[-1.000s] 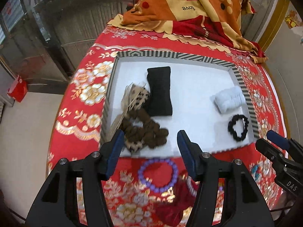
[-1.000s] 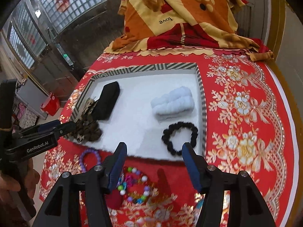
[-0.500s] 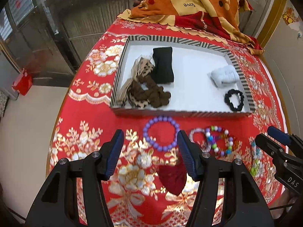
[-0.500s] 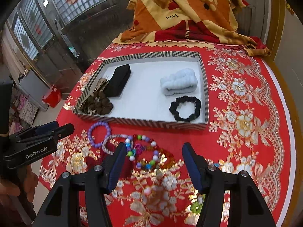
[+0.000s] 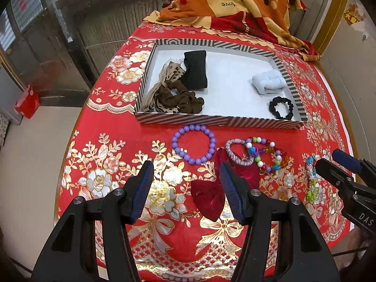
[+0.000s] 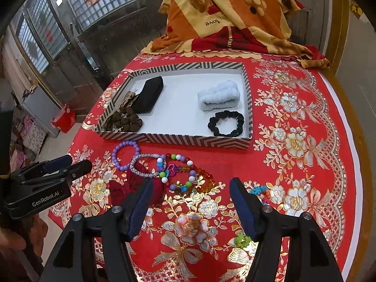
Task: Organize jewelry
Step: 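Move the left gripper toward the red bow while the right gripper reaches for the beaded bracelets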
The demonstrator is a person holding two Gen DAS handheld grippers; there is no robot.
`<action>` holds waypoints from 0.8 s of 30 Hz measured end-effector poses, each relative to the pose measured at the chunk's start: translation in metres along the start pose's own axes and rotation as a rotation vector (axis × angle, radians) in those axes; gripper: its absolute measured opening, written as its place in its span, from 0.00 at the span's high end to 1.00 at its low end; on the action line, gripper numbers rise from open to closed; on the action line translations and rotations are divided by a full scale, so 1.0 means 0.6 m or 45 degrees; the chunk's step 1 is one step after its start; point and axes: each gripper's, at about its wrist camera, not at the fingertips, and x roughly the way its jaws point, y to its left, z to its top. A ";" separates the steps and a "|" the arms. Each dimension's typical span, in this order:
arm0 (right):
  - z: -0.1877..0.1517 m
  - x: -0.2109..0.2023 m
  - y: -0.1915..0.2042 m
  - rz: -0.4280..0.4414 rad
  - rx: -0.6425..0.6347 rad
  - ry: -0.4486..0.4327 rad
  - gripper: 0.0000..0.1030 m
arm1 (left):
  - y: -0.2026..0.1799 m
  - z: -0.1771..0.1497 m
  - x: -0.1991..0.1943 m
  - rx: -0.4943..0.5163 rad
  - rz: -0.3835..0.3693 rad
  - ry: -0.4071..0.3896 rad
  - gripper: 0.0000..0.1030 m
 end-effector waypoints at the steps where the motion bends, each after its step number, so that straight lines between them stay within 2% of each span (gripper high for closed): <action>1: -0.002 -0.001 0.000 0.001 0.002 -0.001 0.37 | -0.001 -0.002 -0.001 0.001 0.000 0.000 0.44; 17: -0.013 -0.005 -0.009 -0.016 0.012 0.015 0.37 | -0.008 -0.013 0.000 0.011 -0.002 0.014 0.43; 24: -0.019 -0.003 -0.025 -0.031 0.038 0.027 0.37 | 0.011 -0.017 0.008 -0.020 -0.031 0.049 0.43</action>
